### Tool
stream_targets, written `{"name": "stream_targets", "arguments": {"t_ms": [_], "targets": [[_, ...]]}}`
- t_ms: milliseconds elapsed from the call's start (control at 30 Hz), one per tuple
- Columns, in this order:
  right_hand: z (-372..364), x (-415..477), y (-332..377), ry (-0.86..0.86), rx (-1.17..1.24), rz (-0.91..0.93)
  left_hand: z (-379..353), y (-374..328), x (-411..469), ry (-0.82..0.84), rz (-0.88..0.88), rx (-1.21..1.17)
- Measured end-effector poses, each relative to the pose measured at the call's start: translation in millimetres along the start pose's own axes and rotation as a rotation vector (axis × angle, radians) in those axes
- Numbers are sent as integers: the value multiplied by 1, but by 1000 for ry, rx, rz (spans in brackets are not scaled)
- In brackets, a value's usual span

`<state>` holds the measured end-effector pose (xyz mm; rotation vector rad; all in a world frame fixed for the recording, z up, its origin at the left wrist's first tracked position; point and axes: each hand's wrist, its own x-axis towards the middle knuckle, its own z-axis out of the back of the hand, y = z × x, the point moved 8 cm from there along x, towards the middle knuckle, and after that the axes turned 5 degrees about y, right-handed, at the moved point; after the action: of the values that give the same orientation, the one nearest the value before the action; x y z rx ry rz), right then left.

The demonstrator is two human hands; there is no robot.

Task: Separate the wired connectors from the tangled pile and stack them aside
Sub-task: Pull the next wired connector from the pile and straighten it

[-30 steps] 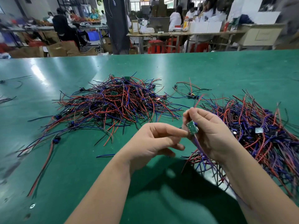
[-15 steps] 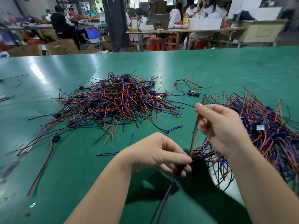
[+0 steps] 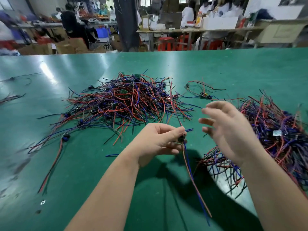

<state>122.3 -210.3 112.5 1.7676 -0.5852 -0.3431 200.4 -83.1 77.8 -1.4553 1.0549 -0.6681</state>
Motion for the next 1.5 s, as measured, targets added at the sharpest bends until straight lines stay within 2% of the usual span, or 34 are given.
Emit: {"name": "stream_targets", "arguments": {"t_ms": [67, 100, 167, 400, 533, 600, 633, 733, 800, 833, 900, 933, 1033, 1133, 1200, 1233, 1333, 1400, 1433, 1467, 1500], "targets": [[-25, -8, -7, 207, -300, -17, 3, 0, 1, -13, -29, 3], [-32, -12, -11, 259, -418, -16, 2, 1, 1, 0, -37, 25], [-33, -13, -9, 245, -574, 36, 0, 2, 2, 20, -44, 57], [-37, -16, 8, 272, -731, 179, 6, 1, 5, -11, -90, 30], [-27, -14, 15, 142, -737, 239, 9, 0, 6, -76, -73, 8], [-8, -10, 25, 27, -634, 251, 32, -4, 6, -257, -103, 65], [4, -9, 34, -50, -592, 274, 51, -8, 3, -403, -138, 159], [45, -11, 56, -311, -667, 308, 103, -23, -20, -866, -167, 634], [62, -8, 59, -395, -933, 227, 120, -19, -27, -974, -34, 885], [66, -6, 55, -405, -1079, 157, 126, -11, -26, -983, 111, 1001], [74, -2, 42, -405, -1257, -44, 139, 9, -28, -945, 412, 1101], [76, -3, 36, -410, -1284, -139, 141, 14, -29, -919, 495, 1093], [67, -4, 30, -370, -1306, -194, 141, 19, -26, -876, 554, 1129], [53, -3, 24, -282, -1284, -178, 137, 7, -24, -920, 479, 1242], [46, -4, 22, -248, -1268, -145, 139, 4, -25, -959, 396, 1145], [43, -4, 23, -243, -1262, -121, 141, 3, -27, -987, 308, 1007], [36, -4, 26, -234, -1227, -28, 137, -4, -33, -1031, -89, 347], [32, -5, 28, -231, -1213, 28, 135, -11, -36, -1035, -258, 90], [30, -4, 28, -227, -1212, 49, 134, -12, -36, -1019, -296, 44], [29, -4, 28, -221, -1211, 67, 134, -14, -35, -1025, -297, 97], [27, -4, 27, -212, -1209, 77, 136, -14, -35, -1064, -227, 294]]}}
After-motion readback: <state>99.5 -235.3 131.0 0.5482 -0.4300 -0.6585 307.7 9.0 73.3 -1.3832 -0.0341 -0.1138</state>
